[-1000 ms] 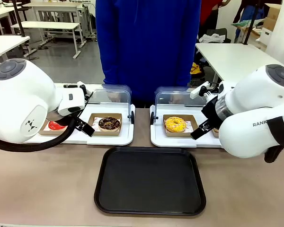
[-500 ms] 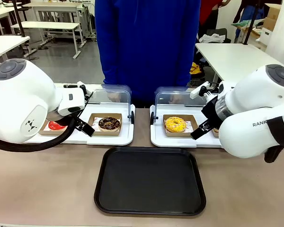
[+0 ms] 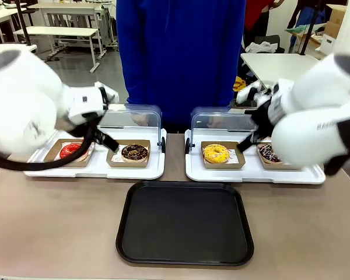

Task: Move the first donut from the left to the tray.
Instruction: Pick up the Paper togo box containing the Donut indicated by the person and place it on the Handle tray.

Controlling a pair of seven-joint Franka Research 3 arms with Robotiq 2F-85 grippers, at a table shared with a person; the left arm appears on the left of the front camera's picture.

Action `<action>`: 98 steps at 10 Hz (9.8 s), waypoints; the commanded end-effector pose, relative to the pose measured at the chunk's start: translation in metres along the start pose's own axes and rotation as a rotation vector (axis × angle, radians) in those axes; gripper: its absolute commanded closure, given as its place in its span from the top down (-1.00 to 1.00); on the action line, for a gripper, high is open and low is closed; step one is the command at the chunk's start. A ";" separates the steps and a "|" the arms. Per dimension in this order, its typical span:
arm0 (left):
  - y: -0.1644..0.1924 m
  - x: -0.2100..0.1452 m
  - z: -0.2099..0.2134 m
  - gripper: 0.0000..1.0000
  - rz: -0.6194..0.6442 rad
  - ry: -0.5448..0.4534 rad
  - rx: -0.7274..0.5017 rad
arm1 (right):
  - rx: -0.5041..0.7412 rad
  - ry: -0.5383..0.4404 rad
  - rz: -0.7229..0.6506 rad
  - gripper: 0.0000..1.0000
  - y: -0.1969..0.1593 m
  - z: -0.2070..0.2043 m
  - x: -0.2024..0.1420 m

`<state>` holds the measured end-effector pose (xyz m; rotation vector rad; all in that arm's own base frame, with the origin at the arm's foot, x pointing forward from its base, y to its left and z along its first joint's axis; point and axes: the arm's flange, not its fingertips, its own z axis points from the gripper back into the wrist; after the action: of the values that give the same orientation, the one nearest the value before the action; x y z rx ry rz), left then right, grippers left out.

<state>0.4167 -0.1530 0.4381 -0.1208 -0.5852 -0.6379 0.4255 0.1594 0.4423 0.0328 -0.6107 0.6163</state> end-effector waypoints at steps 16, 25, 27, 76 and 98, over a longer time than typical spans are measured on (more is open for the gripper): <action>0.251 -0.150 0.158 1.00 -0.336 -0.509 -0.485 | 0.450 -0.557 0.070 1.00 -0.246 0.153 -0.161; 0.251 -0.150 0.158 1.00 -0.336 -0.509 -0.485 | 0.450 -0.557 0.070 1.00 -0.246 0.153 -0.161; 0.251 -0.150 0.158 1.00 -0.336 -0.509 -0.485 | 0.450 -0.557 0.070 1.00 -0.246 0.153 -0.161; 0.251 -0.150 0.158 1.00 -0.336 -0.509 -0.485 | 0.450 -0.557 0.070 1.00 -0.246 0.153 -0.161; 0.251 -0.150 0.158 1.00 -0.336 -0.509 -0.485 | 0.450 -0.557 0.070 1.00 -0.246 0.153 -0.161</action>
<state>0.3913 0.1710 0.5043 -0.6548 -0.9138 -1.0683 0.3716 -0.1593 0.5154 0.6224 -0.9634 0.7954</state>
